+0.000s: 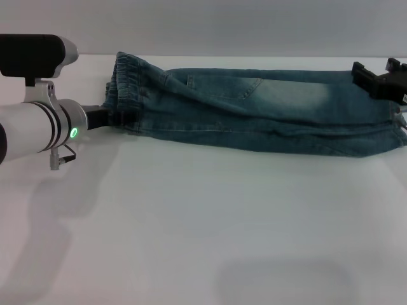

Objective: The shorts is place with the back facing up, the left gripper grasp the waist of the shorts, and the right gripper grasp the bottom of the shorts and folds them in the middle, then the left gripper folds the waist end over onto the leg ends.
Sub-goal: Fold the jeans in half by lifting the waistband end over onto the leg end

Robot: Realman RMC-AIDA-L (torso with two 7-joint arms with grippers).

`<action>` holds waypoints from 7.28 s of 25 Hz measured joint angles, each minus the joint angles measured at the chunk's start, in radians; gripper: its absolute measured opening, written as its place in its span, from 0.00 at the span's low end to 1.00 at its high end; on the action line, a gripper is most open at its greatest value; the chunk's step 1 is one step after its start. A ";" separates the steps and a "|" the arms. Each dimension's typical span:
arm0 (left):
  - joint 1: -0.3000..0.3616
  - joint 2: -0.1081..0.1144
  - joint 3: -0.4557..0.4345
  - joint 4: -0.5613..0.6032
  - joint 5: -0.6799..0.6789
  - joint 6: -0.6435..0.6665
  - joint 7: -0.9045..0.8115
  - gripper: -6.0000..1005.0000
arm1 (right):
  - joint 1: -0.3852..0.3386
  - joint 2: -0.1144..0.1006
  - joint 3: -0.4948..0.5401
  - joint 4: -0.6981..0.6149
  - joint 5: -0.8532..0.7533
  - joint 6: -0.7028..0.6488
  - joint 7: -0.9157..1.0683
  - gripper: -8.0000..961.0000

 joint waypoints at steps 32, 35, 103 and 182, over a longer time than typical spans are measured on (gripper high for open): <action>0.024 -0.003 0.063 -0.034 -0.013 0.061 -0.010 0.22 | -0.008 -0.003 0.017 -0.004 0.000 0.026 0.000 0.63; 0.054 -0.003 0.063 -0.103 -0.016 0.036 -0.005 0.15 | -0.006 -0.003 0.014 -0.001 0.000 0.029 0.000 0.63; 0.361 0.005 0.104 -0.759 0.003 -0.193 0.001 0.06 | 0.484 0.003 -0.225 0.544 0.196 0.054 -0.062 0.01; 0.414 0.003 0.167 -0.965 -0.004 -0.155 0.050 0.05 | 0.575 0.010 -0.540 0.522 0.666 0.022 -0.237 0.03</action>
